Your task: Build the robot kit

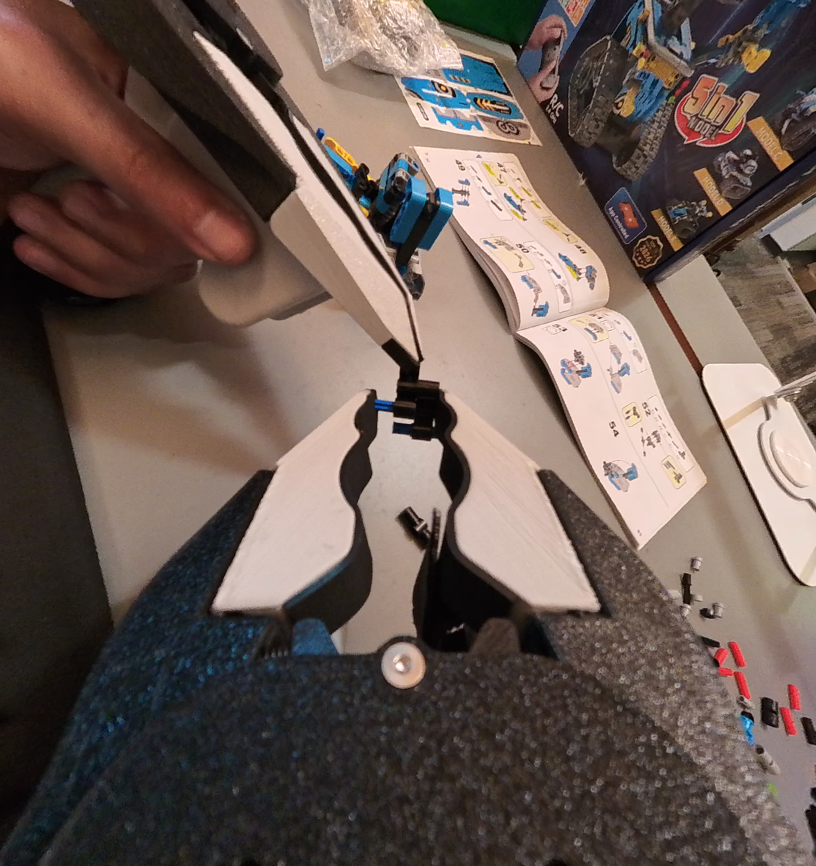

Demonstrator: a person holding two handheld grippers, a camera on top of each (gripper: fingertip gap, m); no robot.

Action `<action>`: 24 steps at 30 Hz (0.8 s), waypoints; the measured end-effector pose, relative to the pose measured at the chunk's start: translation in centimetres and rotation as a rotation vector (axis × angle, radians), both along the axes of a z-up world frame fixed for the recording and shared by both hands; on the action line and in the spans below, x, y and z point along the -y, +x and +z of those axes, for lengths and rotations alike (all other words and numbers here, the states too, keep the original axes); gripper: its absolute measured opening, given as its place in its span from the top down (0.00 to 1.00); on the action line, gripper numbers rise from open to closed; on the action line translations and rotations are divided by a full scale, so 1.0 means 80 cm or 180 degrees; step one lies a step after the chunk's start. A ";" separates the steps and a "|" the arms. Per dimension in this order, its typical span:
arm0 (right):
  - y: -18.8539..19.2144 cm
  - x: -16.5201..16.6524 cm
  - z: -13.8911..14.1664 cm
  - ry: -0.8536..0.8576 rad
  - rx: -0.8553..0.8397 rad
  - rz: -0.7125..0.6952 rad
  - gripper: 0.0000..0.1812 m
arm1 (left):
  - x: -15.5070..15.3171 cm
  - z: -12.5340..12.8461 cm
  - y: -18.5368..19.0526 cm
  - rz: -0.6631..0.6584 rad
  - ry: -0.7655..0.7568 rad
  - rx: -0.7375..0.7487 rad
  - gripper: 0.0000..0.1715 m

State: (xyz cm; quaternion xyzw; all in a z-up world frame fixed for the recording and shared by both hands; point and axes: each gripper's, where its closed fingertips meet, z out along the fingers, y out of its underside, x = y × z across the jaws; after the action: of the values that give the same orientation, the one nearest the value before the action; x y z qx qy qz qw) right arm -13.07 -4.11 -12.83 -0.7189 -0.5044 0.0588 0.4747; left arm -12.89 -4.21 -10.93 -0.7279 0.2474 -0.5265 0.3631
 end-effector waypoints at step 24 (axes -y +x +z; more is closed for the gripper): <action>0.001 0.019 0.076 -0.1852 -0.2736 0.0703 0.89 | 0.009 0.063 -0.018 -0.0243 -0.0063 0.1117 0.98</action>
State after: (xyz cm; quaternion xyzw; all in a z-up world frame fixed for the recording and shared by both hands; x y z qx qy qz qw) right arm -13.02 -5.61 -6.71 -0.6745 -0.2998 0.5353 0.4106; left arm -14.35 -4.90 -5.93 -0.6184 0.2025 -0.6613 0.3732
